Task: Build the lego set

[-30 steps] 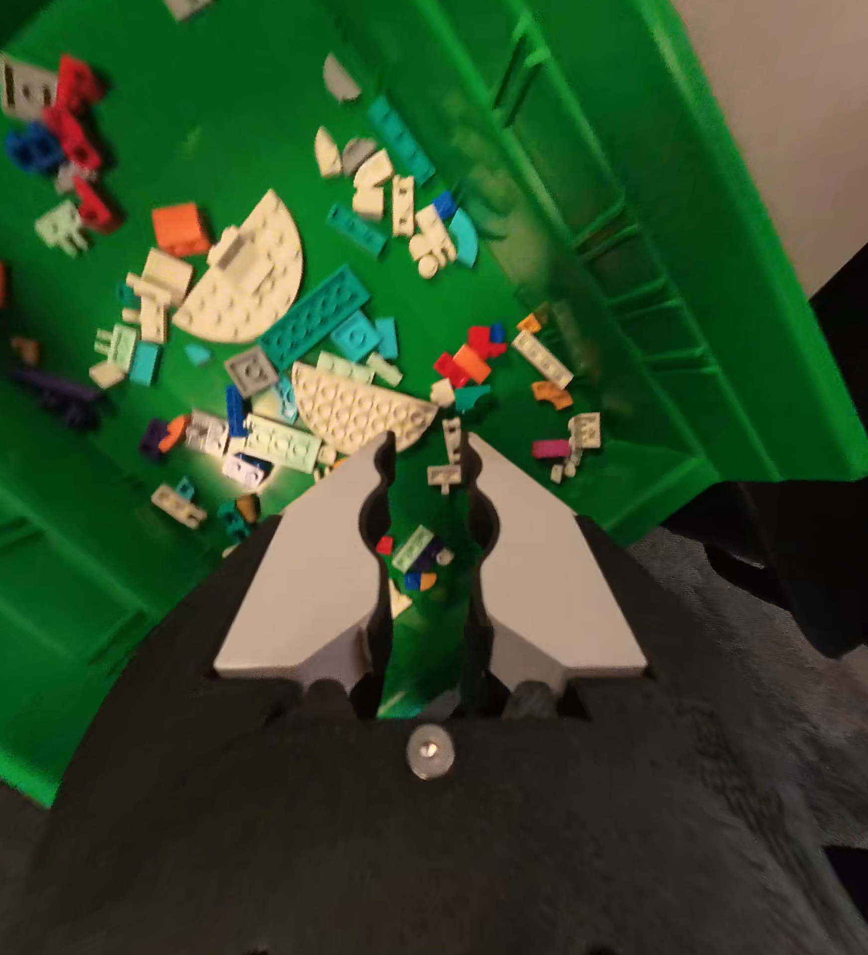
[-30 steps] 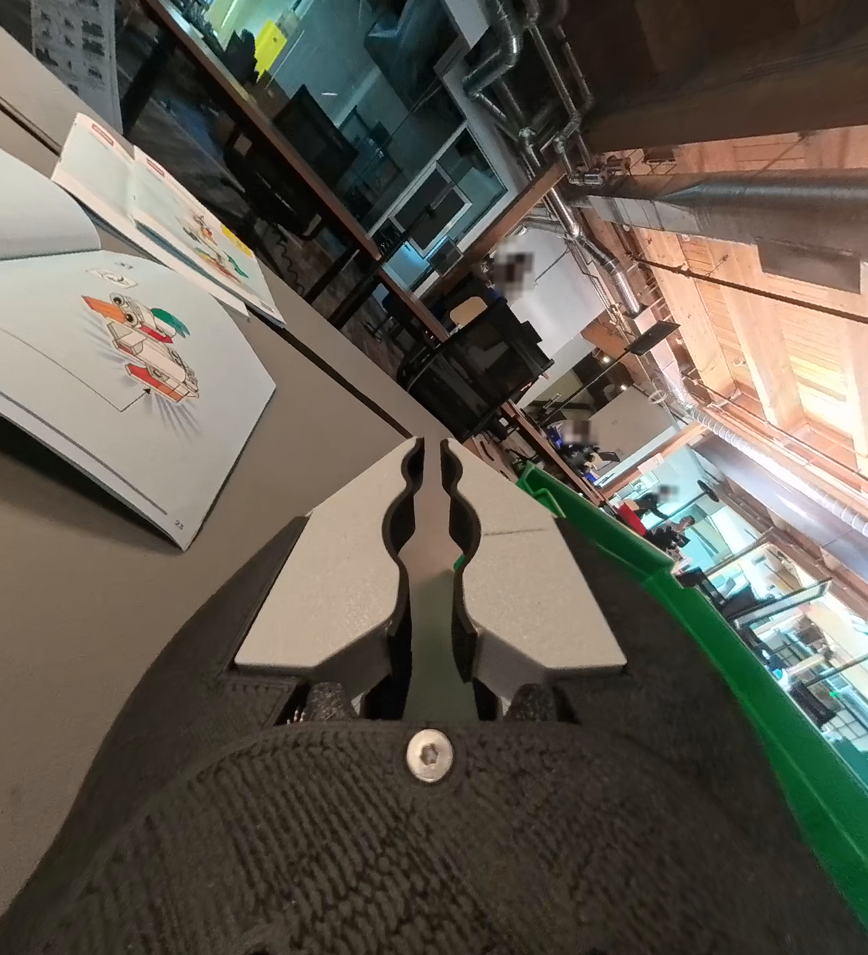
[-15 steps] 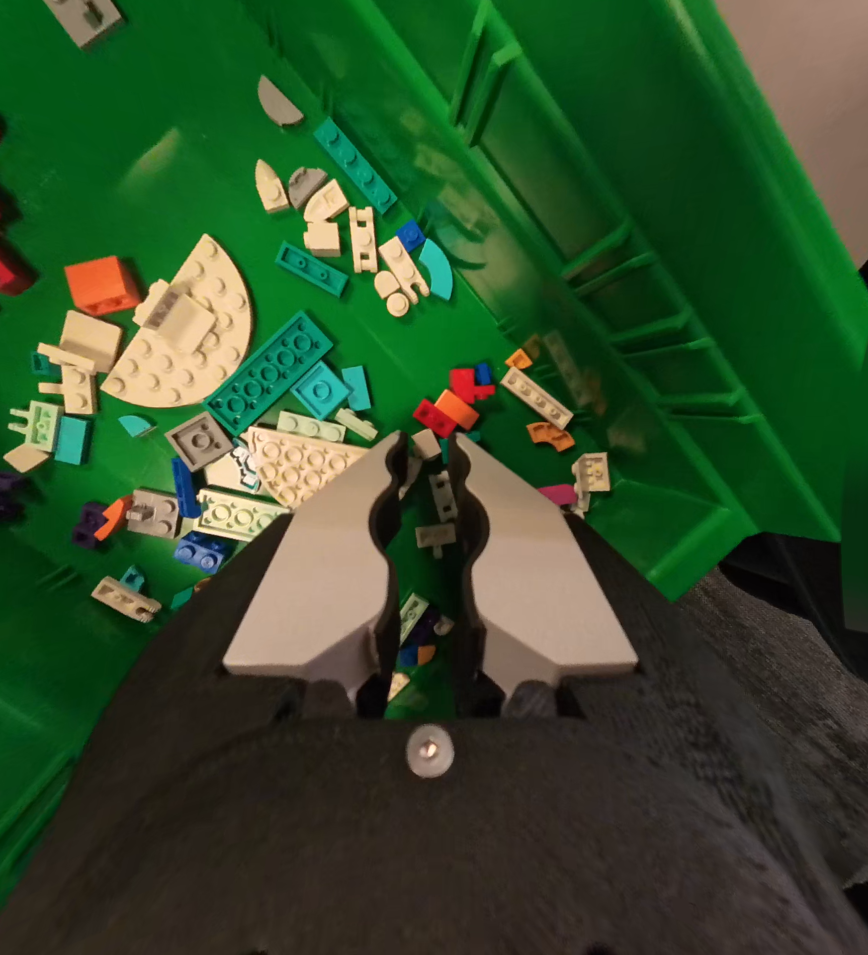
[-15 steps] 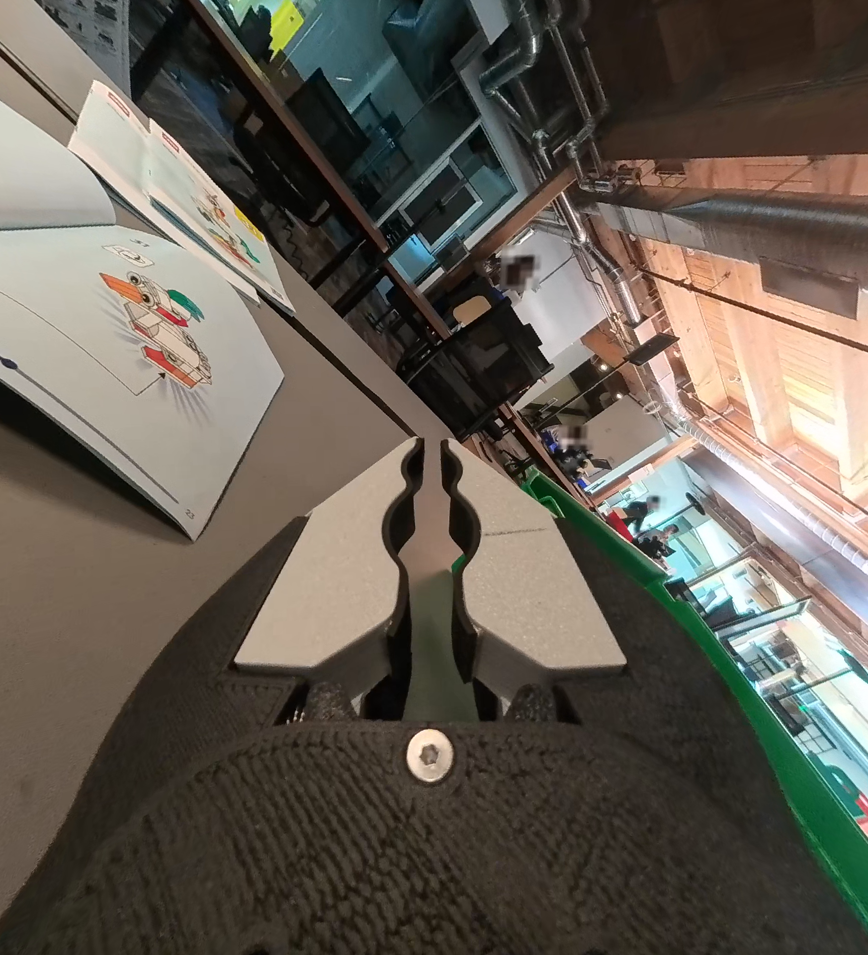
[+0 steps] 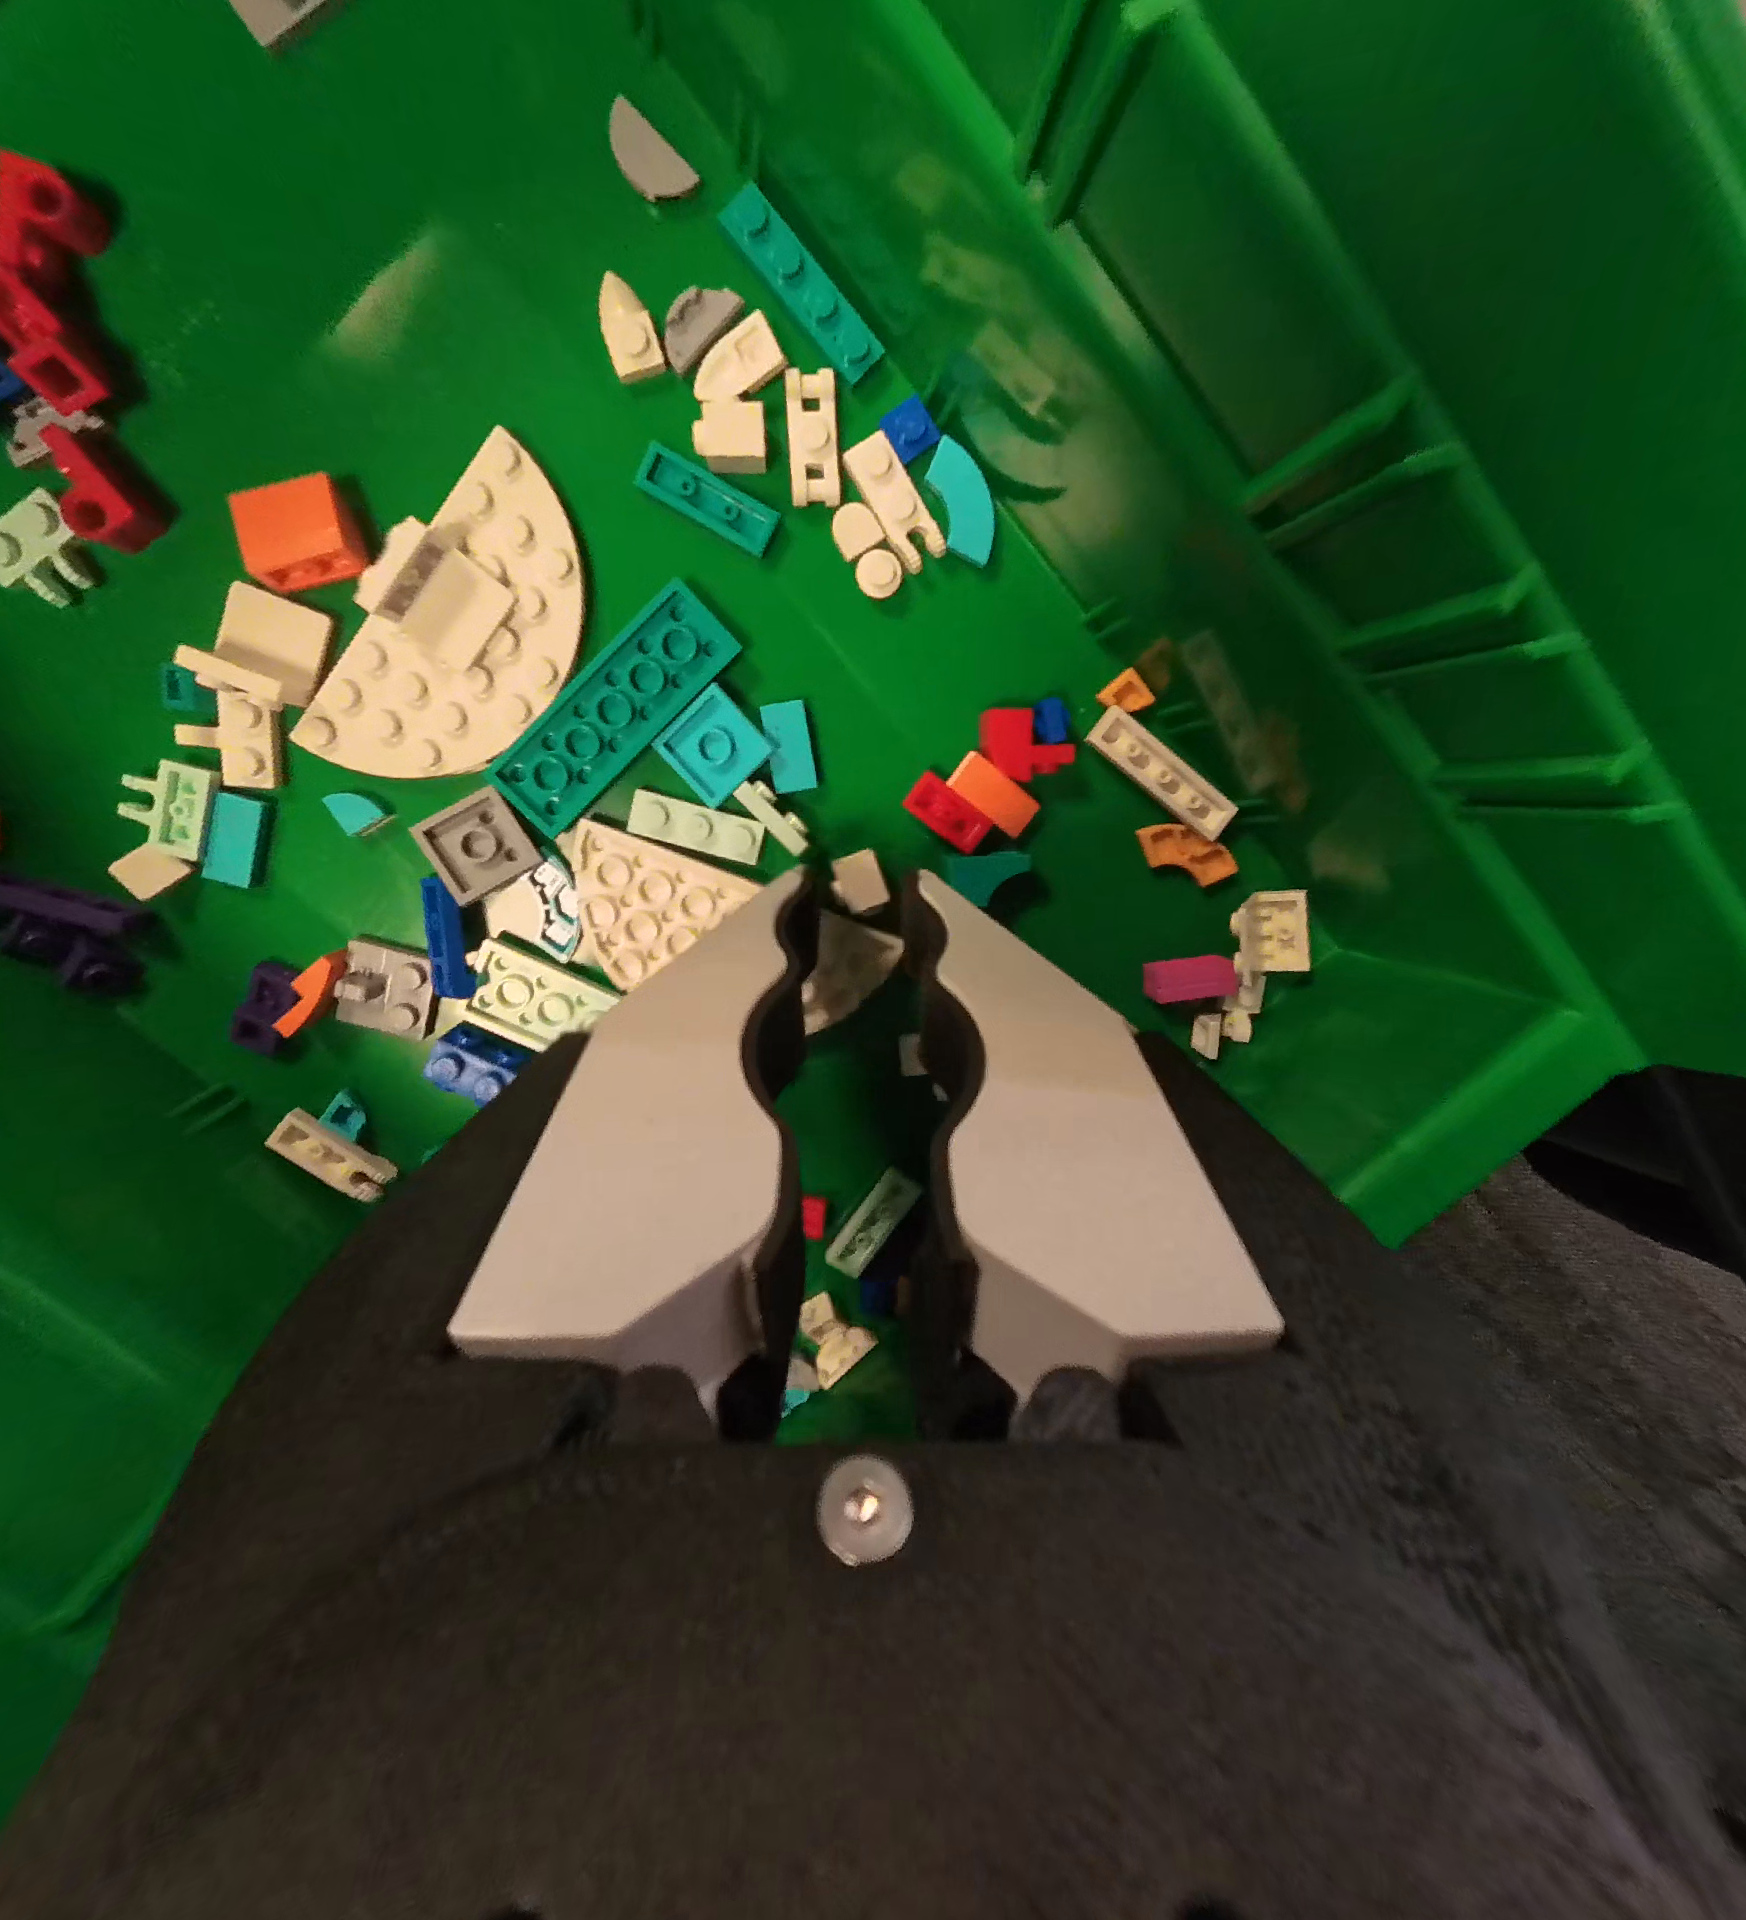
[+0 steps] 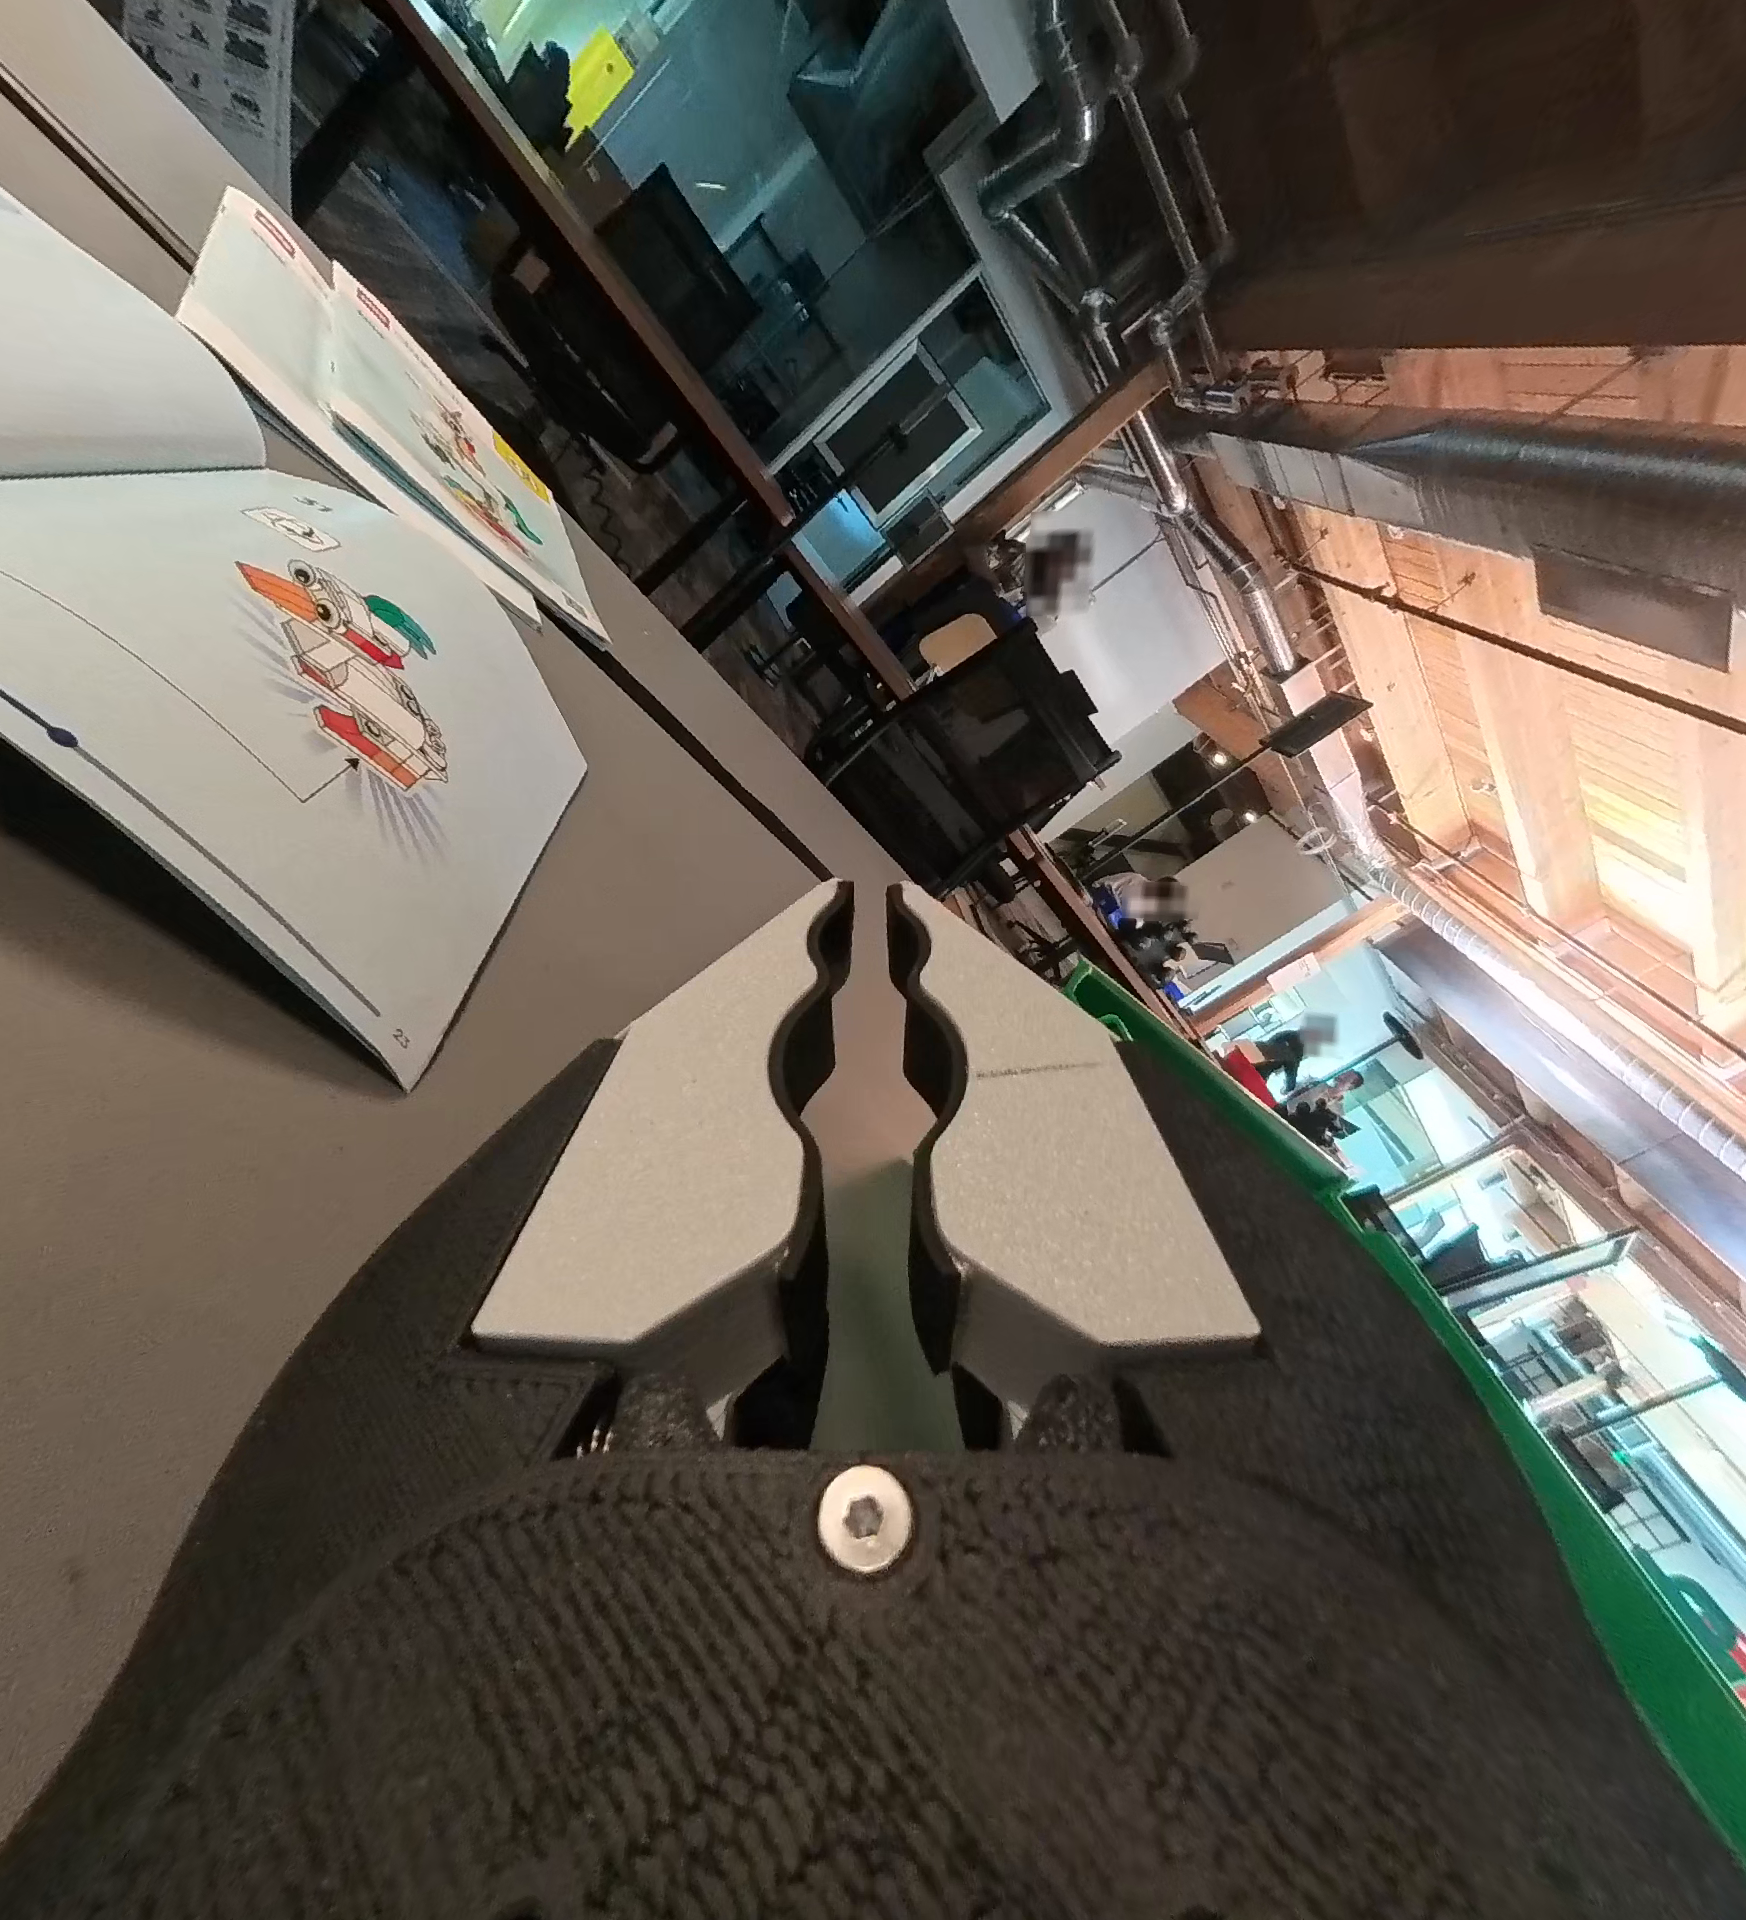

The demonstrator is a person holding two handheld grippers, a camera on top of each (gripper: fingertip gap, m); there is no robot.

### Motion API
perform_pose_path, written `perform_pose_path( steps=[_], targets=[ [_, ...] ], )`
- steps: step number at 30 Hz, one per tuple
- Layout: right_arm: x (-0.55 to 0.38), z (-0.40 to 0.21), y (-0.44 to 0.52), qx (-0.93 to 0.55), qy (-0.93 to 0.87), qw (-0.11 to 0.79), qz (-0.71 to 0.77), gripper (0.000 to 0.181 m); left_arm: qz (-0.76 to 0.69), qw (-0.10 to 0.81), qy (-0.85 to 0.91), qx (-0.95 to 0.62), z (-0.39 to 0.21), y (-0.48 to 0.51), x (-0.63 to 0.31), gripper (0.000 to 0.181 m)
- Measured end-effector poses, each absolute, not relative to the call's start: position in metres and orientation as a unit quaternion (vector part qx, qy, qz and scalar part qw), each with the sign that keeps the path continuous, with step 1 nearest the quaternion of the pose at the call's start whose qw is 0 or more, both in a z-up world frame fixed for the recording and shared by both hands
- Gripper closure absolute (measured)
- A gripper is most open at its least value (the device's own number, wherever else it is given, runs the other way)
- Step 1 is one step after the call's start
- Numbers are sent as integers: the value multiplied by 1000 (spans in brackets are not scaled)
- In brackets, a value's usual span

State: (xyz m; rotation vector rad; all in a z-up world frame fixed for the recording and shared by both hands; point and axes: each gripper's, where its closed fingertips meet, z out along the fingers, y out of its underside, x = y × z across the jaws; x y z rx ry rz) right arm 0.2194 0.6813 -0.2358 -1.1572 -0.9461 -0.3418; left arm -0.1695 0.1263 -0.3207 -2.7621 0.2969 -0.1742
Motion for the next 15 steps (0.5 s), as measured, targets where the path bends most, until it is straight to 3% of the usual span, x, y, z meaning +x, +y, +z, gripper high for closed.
perform_pose_path(
  steps=[1,8,11,15],
  targets=[
    [219,-236,681,-523,-429,720,-154,178,-62,176,108,-976,-322,126,-169,167],
    [218,-235,680,-520,-430,722,-152,178,-19,198,128,-972,-317,130,-174,171],
    [218,-234,679,-521,-426,725,-146,177,27,277,122,-953,-284,147,-178,171],
    [217,-233,678,-520,-426,726,-144,178,105,450,34,-886,-192,185,-179,171]
  ],
)
